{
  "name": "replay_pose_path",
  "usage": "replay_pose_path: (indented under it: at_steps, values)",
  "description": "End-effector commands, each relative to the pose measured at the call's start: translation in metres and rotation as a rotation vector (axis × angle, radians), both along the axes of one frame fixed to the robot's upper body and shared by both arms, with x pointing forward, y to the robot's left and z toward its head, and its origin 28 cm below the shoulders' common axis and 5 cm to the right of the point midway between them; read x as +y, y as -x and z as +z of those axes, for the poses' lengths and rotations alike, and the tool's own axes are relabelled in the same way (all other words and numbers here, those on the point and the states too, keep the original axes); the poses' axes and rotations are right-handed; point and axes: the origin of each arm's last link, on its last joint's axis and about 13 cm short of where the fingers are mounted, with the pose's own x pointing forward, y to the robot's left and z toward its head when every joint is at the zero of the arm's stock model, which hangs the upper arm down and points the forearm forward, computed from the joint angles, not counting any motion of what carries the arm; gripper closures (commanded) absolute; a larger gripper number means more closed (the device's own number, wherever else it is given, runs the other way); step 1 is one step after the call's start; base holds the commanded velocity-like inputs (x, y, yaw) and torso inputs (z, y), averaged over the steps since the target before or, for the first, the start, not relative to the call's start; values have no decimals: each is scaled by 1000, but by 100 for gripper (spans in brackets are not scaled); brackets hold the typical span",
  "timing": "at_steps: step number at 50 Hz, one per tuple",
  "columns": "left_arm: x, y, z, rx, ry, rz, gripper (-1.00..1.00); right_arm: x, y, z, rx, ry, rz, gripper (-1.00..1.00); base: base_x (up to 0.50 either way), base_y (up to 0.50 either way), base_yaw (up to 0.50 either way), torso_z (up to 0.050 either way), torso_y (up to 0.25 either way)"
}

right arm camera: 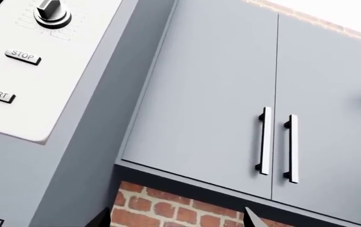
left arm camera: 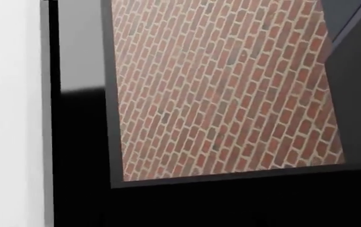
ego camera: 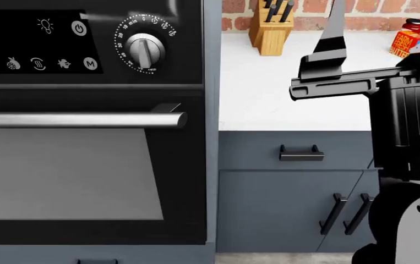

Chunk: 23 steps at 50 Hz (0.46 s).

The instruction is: Open the microwave door

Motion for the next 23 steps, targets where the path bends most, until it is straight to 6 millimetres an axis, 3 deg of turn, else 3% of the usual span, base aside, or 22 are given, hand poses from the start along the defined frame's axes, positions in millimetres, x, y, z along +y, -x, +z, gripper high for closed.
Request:
replay_pose_path:
  at_steps: [1,15,23]
  values:
    - [17,45,-6,60,41,168,-100,0,-1,1,0,4,-11,-100,0,0,0,0,0]
    - [26,93,-12,102,56,295,-100,-1,-1,0,-3,-1,-11,-100,0,0,0,0,0]
    - [26,103,-12,102,53,317,-100,-1,0,0,-6,-5,-7,-100,0,0,0,0,0]
